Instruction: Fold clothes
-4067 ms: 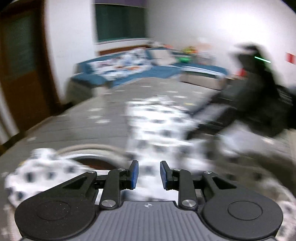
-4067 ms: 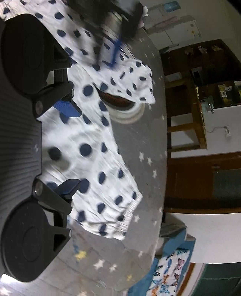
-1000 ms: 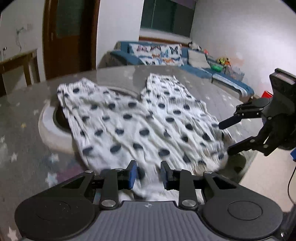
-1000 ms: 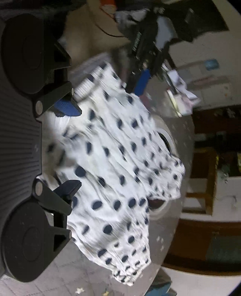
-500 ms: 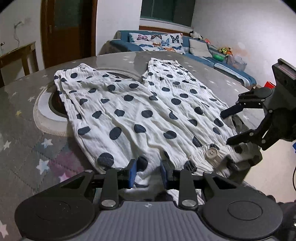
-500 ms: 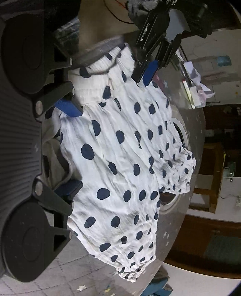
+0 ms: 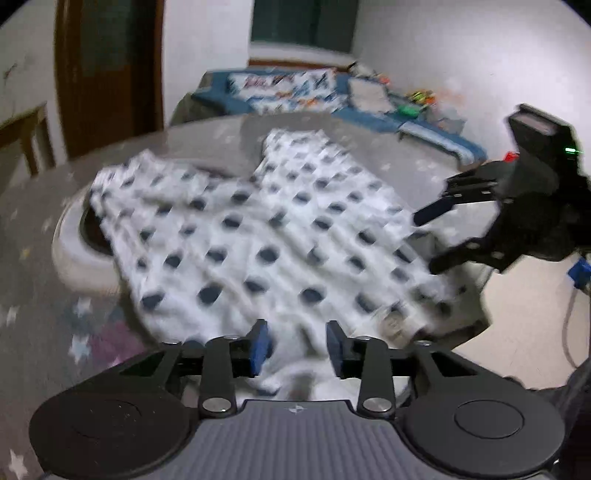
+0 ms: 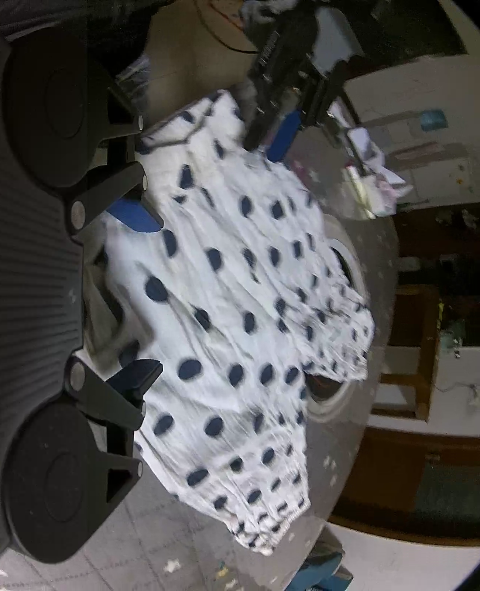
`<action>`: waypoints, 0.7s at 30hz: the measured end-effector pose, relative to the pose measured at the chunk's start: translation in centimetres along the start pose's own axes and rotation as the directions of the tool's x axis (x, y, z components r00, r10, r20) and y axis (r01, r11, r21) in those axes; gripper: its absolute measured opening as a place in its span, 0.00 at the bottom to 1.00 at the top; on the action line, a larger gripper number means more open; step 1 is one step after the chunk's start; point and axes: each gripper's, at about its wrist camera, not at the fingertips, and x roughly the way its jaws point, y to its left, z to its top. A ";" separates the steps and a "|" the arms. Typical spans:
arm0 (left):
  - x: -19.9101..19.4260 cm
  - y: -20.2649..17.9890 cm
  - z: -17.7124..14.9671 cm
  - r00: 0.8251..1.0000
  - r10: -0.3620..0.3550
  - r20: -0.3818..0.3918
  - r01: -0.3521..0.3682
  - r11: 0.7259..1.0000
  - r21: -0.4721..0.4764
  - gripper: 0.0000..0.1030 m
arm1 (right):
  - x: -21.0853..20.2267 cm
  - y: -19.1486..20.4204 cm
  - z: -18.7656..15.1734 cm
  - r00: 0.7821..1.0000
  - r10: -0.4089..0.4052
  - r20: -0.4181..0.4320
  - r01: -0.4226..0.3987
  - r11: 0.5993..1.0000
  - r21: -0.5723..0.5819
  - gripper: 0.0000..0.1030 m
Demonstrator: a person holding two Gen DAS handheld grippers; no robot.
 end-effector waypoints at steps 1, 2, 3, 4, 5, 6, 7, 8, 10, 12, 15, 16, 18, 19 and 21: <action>-0.1 -0.5 0.4 1.000 -0.017 0.016 0.017 1.000 0.014 0.40 | -0.3 -0.5 0.2 1.000 -0.016 0.010 0.016 1.000 0.014 0.75; 0.1 -1.3 0.5 0.999 -0.035 0.025 0.034 0.999 0.027 0.41 | -0.5 -1.1 0.3 0.999 -0.037 0.018 0.036 0.999 0.030 0.75; 0.3 -2.0 0.8 0.998 -0.061 0.033 0.059 0.997 0.043 0.44 | -0.8 -1.7 0.4 0.998 -0.058 0.025 0.057 0.997 0.047 0.75; 0.6 -2.7 1.1 0.996 -0.085 0.037 0.083 0.995 0.057 0.45 | -0.9 -2.4 0.5 0.996 -0.080 0.031 0.078 0.995 0.066 0.75; 1.0 -3.4 1.3 0.993 -0.107 0.040 0.104 0.992 0.069 0.48 | -1.0 -3.2 0.6 0.994 -0.102 0.036 0.099 0.991 0.089 0.75; 1.4 -4.2 1.5 0.991 -0.129 0.043 0.125 0.989 0.080 0.50 | -1.1 -3.8 0.6 0.992 -0.123 0.039 0.118 0.987 0.112 0.75; 1.8 -4.9 1.7 0.987 -0.151 0.044 0.147 0.985 0.092 0.51 | -1.2 -4.4 0.6 0.989 -0.142 0.039 0.136 0.982 0.132 0.75; 2.3 -5.7 1.9 0.984 -0.176 0.042 0.171 0.980 0.105 0.52 | -1.2 -5.0 0.6 0.986 -0.161 0.039 0.154 0.976 0.152 0.75; 3.0 -7.3 2.1 0.975 -0.218 0.034 0.212 0.968 0.135 0.53 | -1.2 -6.1 0.6 0.980 -0.195 0.037 0.185 0.965 0.187 0.75; 3.7 -8.9 2.3 0.966 -0.256 0.023 0.249 0.954 0.166 0.57 | -1.1 -6.8 0.6 0.976 -0.216 0.034 0.205 0.958 0.202 0.75; 5.1 -11.1 2.2 0.957 -0.290 -0.011 0.286 0.935 0.208 0.59 | -0.8 -7.8 0.6 0.971 -0.238 0.032 0.224 0.947 0.229 0.75; 5.6 -11.6 2.0 0.957 -0.289 -0.024 0.287 0.932 0.223 0.59 | -0.7 -8.2 0.7 0.970 -0.243 0.033 0.228 0.944 0.238 0.75; 6.6 -12.8 1.6 0.962 -0.268 -0.045 0.270 0.928 0.257 0.59 | -0.5 -8.9 0.8 0.966 -0.256 0.035 0.240 0.938 0.252 0.75; 7.1 -13.3 1.4 0.966 -0.252 -0.053 0.257 0.927 0.273 0.59 | -0.4 -9.2 0.8 0.964 -0.262 0.035 0.244 0.934 0.261 0.75; 8.1 -14.0 1.0 0.974 -0.217 -0.063 0.226 0.929 0.294 0.58 | -0.2 -10.0 1.0 0.962 -0.270 0.035 0.250 0.927 0.281 0.74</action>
